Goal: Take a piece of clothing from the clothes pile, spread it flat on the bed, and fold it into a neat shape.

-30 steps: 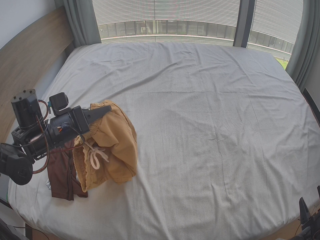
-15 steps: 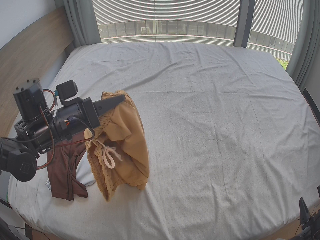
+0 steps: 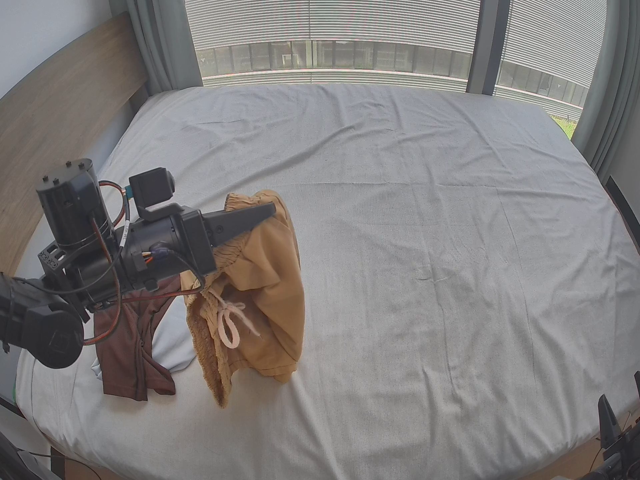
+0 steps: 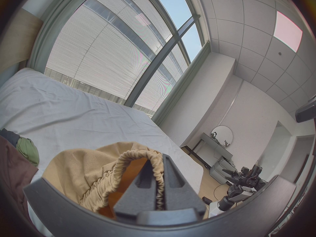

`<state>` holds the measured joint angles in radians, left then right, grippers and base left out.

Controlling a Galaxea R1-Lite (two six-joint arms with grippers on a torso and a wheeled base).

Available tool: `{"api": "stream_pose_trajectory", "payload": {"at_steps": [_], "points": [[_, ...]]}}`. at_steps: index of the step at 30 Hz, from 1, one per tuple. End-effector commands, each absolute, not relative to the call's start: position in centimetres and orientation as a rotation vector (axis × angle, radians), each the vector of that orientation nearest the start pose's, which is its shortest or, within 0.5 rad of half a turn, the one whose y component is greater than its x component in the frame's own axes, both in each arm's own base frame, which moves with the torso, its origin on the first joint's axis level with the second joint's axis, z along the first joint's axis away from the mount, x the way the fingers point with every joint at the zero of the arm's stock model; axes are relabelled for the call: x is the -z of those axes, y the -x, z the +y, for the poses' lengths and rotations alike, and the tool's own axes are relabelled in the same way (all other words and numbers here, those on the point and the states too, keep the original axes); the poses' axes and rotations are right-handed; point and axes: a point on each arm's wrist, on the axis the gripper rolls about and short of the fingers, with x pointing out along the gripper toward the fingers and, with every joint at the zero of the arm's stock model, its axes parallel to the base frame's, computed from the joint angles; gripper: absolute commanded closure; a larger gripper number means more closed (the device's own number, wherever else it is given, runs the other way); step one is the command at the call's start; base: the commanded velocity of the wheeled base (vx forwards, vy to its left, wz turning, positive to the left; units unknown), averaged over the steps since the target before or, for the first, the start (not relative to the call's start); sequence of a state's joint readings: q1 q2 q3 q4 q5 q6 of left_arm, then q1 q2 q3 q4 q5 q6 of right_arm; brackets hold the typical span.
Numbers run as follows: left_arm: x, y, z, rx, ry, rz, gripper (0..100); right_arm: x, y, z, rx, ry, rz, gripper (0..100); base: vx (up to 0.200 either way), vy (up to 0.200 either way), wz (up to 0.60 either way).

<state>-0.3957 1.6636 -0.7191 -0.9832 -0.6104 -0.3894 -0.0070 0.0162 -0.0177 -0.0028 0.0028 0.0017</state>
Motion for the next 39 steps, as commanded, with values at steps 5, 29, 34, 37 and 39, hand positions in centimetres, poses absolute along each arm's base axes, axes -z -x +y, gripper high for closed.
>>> {"api": "stream_pose_trajectory", "payload": {"at_steps": [5,29,34,37,39], "points": [[-21.5,-27.2,-13.7,1.046,0.411,0.154,100,-7.6,2.3,0.0,0.005,-0.002,-0.002,0,0.000,0.000,0.00],[-23.4,-28.1,-20.3,1.167,0.664,-0.028,100,-7.6,2.3,0.0,0.003,-0.002,-0.002,0,0.000,0.000,0.00],[-24.0,-28.1,-20.3,1.175,0.665,-0.055,100,-7.6,2.3,0.0,0.003,-0.002,-0.002,0,0.000,0.000,0.00],[-23.8,-28.1,-20.5,1.185,0.671,-0.064,100,-7.6,2.3,0.0,0.003,-0.002,-0.002,0,0.000,0.000,0.00],[-23.5,-28.1,-20.8,1.189,0.671,-0.065,100,-7.6,2.3,0.0,0.003,-0.002,-0.002,0,0.000,0.000,0.00]]}}
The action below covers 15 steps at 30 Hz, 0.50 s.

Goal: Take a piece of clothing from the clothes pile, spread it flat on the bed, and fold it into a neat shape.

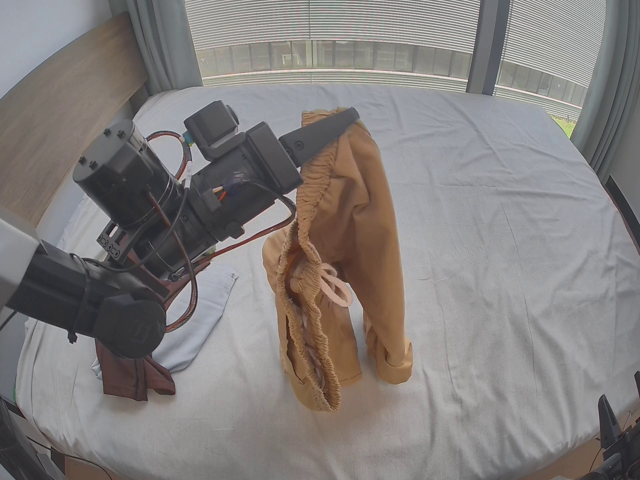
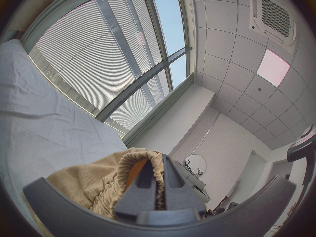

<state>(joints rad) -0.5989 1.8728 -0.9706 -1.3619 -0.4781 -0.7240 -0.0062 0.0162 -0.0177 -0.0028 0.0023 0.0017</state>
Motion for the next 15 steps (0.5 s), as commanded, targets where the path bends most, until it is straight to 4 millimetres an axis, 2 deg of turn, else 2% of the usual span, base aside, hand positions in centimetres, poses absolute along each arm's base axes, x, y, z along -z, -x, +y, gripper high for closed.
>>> {"api": "stream_pose_trajectory", "payload": {"at_steps": [1,11,14,15], "points": [[-23.2,-28.4,-20.9,1.184,0.670,-0.059,100,-7.6,2.3,0.0,0.003,-0.002,-0.002,0,0.000,0.000,0.00],[-21.8,-30.1,-21.5,1.172,0.644,-0.087,100,-7.6,2.3,0.0,0.003,0.000,-0.003,0,0.000,0.000,0.00],[-21.2,-30.9,-21.3,1.151,0.627,-0.094,100,-7.6,2.3,0.0,0.003,0.002,-0.003,0,0.000,0.000,0.00],[-21.4,-31.7,-21.1,1.143,0.619,-0.135,100,-7.6,2.3,0.0,0.003,0.002,-0.003,0,0.000,0.000,0.00]]}}
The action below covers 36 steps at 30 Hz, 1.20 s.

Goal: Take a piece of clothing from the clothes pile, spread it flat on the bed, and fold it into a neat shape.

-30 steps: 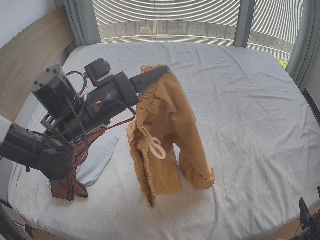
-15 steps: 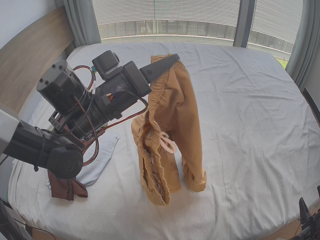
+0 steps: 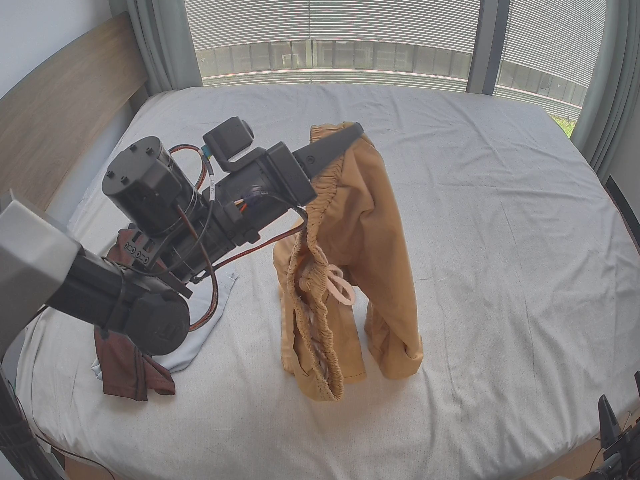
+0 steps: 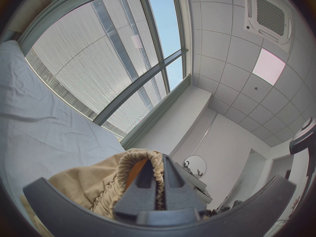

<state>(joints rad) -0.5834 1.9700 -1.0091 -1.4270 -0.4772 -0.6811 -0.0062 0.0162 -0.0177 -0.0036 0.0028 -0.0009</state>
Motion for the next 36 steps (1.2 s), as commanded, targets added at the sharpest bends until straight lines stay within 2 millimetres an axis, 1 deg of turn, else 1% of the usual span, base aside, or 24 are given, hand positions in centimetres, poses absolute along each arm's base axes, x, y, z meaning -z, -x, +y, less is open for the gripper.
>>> {"api": "stream_pose_trajectory", "payload": {"at_steps": [1,3,4,5,7,9,12,16,18,20,25,33,35,36], "points": [[-21.8,-31.9,-21.1,1.146,0.619,-0.161,100,-7.6,2.3,0.0,0.003,0.002,-0.003,0,0.000,0.000,0.00],[-23.6,-31.9,-21.1,1.157,0.624,-0.242,100,-7.6,2.3,0.0,0.003,0.002,-0.003,0,0.000,0.000,0.00],[-23.6,-31.9,-21.1,1.157,0.624,-0.242,100,-7.6,2.3,0.0,0.003,0.002,-0.003,0,0.000,0.000,0.00],[-24.9,-31.5,-20.8,1.159,0.631,-0.284,100,-7.6,2.3,0.0,0.003,0.002,-0.003,0,0.000,0.000,0.00],[-26.3,-30.6,-20.4,1.172,0.645,-0.310,100,-7.6,2.3,0.0,0.003,0.002,-0.003,0,0.000,0.000,0.00],[-27.4,-29.6,-20.1,1.199,0.690,-0.312,100,-7.6,2.3,0.0,0.003,0.002,-0.003,0,0.000,0.000,0.00],[-28.2,-28.3,-20.2,1.237,0.742,-0.292,100,-7.6,2.3,0.0,0.003,0.002,-0.003,0,0.000,0.000,0.00],[-27.1,-28.5,-20.5,1.231,0.745,-0.255,100,-7.6,2.3,0.0,0.003,0.002,-0.003,0,0.000,0.000,0.00],[-25.7,-28.9,-21.1,1.224,0.745,-0.209,100,-7.6,2.3,0.0,0.003,0.002,-0.003,0,0.000,0.000,0.00],[-25.1,-29.3,-21.4,1.222,0.744,-0.200,100,-7.6,2.3,0.0,0.003,0.002,-0.003,0,0.000,0.000,0.00],[-24.8,-29.3,-21.5,1.231,0.743,-0.213,100,-7.6,2.3,0.0,0.002,0.003,-0.003,0,0.000,0.000,0.00],[-23.7,-30.0,-21.9,1.215,0.740,-0.187,100,-7.6,2.3,0.0,0.009,-0.011,-0.008,0,0.000,0.000,0.00],[-23.6,-30.1,-21.8,1.211,0.727,-0.195,100,-8.1,2.3,0.0,0.027,-0.010,-0.054,0,0.000,0.000,0.00],[-23.5,-30.2,-21.8,1.205,0.718,-0.195,100,-8.9,2.4,-0.1,0.036,-0.015,-0.112,0,0.000,0.000,0.00]]}}
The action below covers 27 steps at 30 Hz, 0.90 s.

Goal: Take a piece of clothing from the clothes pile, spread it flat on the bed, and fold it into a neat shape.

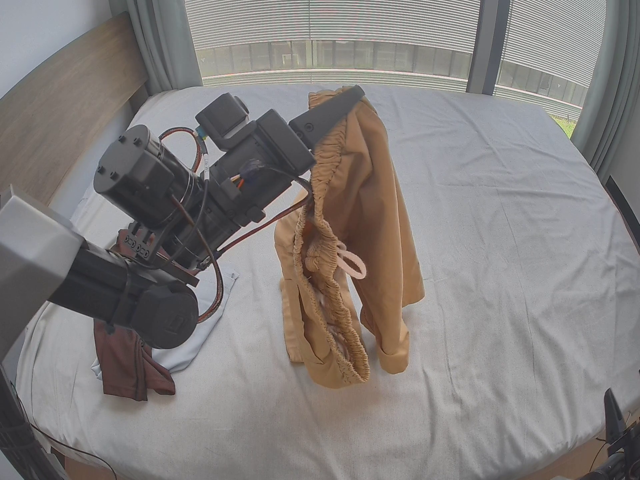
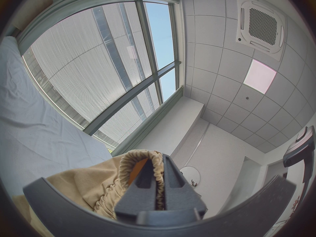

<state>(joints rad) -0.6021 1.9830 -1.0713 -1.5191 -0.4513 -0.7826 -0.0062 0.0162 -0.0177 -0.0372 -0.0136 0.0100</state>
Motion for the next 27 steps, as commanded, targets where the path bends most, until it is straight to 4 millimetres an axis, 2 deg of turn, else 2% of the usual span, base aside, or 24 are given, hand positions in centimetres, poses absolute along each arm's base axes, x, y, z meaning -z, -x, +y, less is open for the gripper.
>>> {"api": "stream_pose_trajectory", "payload": {"at_steps": [1,6,9,11,15,16,17,20,22,23,24,25,27], "points": [[-23.3,-30.2,-21.8,1.203,0.712,-0.192,100,-9.9,2.7,-0.1,0.040,-0.021,-0.169,0,0.000,0.000,0.00],[-22.9,-30.1,-21.6,1.197,0.703,-0.178,100,-11.8,3.4,0.0,0.035,-0.022,-0.163,0,0.000,0.000,0.00],[-22.8,-30.0,-21.6,1.195,0.703,-0.166,100,-12.8,2.7,0.1,-0.007,-0.028,-0.089,0,0.000,0.000,0.00],[-22.6,-30.1,-21.6,1.195,0.702,-0.159,100,-13.8,2.1,0.1,-0.039,-0.091,-0.050,0,0.000,0.000,0.00],[-22.1,-30.3,-21.8,1.190,0.702,-0.143,100,-16.3,0.0,0.3,-0.104,-0.261,0.051,0,0.000,0.000,0.00],[-22.0,-30.3,-21.8,1.190,0.702,-0.142,100,-16.4,-0.1,0.3,-0.106,-0.266,0.053,0,0.000,0.000,0.00],[-22.0,-30.4,-21.8,1.188,0.702,-0.141,100,-17.2,-1.1,0.3,-0.137,-0.325,0.097,0,0.000,0.000,0.00],[-22.0,-30.4,-21.8,1.188,0.702,-0.141,100,-18.2,-2.8,0.5,-0.190,-0.370,0.144,0,0.000,0.000,0.00],[-22.0,-30.4,-21.8,1.186,0.702,-0.140,100,-18.4,-3.5,0.5,-0.207,-0.377,0.159,0,0.000,0.000,0.00],[-21.9,-30.4,-21.8,1.187,0.702,-0.138,100,-18.6,-4.8,0.6,-0.225,-0.382,0.184,0,0.000,0.000,0.00],[-21.9,-30.4,-21.8,1.186,0.702,-0.138,100,-18.6,-4.9,0.6,-0.228,-0.382,0.184,0,0.000,0.000,0.00],[-21.8,-30.4,-21.8,1.187,0.702,-0.136,100,-18.6,-6.3,0.6,-0.225,-0.387,0.212,0,0.000,0.000,0.00],[-21.8,-30.4,-21.8,1.185,0.702,-0.135,100,-18.5,-7.6,0.6,-0.221,-0.397,0.239,0,0.000,0.000,0.00]]}}
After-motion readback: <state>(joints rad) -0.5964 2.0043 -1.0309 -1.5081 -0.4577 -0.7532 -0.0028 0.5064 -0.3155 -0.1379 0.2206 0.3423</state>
